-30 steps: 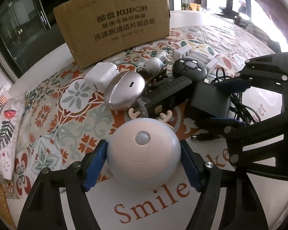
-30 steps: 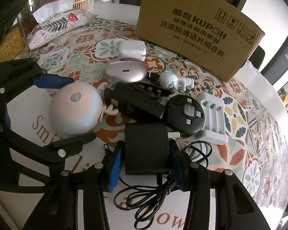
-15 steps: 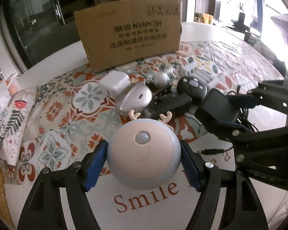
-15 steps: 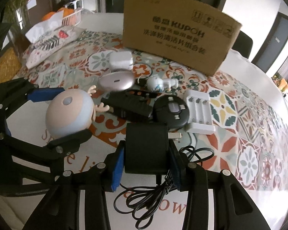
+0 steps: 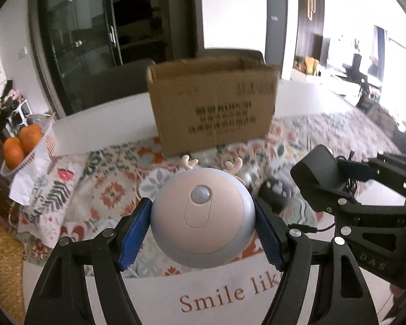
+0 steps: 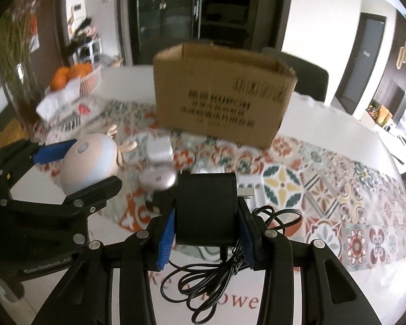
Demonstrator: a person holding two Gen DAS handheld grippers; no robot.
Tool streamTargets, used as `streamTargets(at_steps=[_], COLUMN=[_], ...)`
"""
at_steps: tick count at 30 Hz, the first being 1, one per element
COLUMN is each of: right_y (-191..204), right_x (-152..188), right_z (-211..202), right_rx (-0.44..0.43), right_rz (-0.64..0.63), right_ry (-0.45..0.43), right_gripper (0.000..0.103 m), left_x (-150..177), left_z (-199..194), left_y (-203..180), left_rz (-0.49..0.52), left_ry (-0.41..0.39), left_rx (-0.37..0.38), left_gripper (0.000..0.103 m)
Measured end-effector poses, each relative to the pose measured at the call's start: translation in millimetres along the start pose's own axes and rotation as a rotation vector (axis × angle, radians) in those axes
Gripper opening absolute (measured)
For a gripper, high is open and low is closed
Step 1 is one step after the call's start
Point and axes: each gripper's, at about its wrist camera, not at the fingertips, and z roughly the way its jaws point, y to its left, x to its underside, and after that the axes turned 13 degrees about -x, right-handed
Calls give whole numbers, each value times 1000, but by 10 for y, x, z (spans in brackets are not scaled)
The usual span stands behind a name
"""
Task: Organize rigid objects
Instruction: 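Grasp the pink humidifier with the left tool while the right tool grasps the black adapter, then lower the humidifier into the box and open the left tool while the right tool drops the adapter in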
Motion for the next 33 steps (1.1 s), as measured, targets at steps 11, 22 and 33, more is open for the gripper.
streamTargets(at_steps=[11,22,33], right_y=[-84,-249,-415], right_x=[-450,-945,-1471], right_z=[-346,-510,-576], right_rx=[16,8,4], right_rz=[49,96,101], right_ry=[-174,-297,-377], right_gripper=[43,43,43], left_x=[-487,-1001,-1516], left_z=[-255,-306,-282], left_y=[187,294,376], left_rz=[-100,-144,-144], left_ry=[-100,-176,-245], left_rx=[-30,-53,-61], left_gripper=[74,74,74])
